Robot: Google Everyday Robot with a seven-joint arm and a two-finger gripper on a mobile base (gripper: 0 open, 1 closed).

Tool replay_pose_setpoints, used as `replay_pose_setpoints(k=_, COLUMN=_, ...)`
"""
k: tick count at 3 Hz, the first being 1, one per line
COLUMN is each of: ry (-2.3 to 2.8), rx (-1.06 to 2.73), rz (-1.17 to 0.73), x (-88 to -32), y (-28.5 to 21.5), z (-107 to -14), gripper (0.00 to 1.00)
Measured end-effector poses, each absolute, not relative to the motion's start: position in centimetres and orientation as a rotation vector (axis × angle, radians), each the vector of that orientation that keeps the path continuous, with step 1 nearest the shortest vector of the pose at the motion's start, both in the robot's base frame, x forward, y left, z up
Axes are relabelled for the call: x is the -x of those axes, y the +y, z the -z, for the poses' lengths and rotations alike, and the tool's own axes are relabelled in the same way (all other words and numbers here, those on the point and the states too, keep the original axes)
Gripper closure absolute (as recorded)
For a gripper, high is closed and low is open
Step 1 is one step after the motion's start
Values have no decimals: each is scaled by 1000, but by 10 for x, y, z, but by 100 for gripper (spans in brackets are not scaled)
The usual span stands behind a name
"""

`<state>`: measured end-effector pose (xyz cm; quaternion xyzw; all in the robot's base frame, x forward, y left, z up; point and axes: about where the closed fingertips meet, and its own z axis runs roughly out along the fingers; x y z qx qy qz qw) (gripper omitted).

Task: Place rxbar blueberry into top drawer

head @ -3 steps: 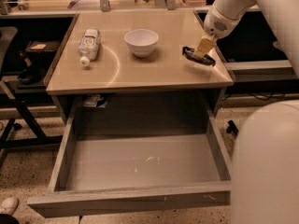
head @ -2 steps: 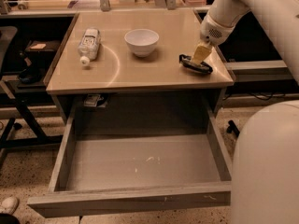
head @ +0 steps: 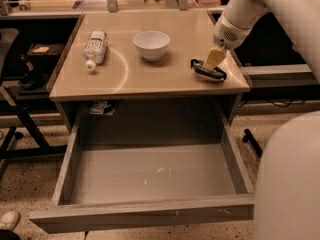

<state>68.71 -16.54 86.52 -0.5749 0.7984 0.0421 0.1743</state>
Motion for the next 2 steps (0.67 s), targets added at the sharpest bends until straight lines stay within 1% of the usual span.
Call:
replay_pose_setpoints(k=1, ry=2261, rx=1631, rz=-179, x=-642, y=-146, z=-871, gripper=100)
replay_pose_setpoints(k=2, ry=2275, rx=1725, rz=-297, x=-585, y=-120, z=-841, gripper=100)
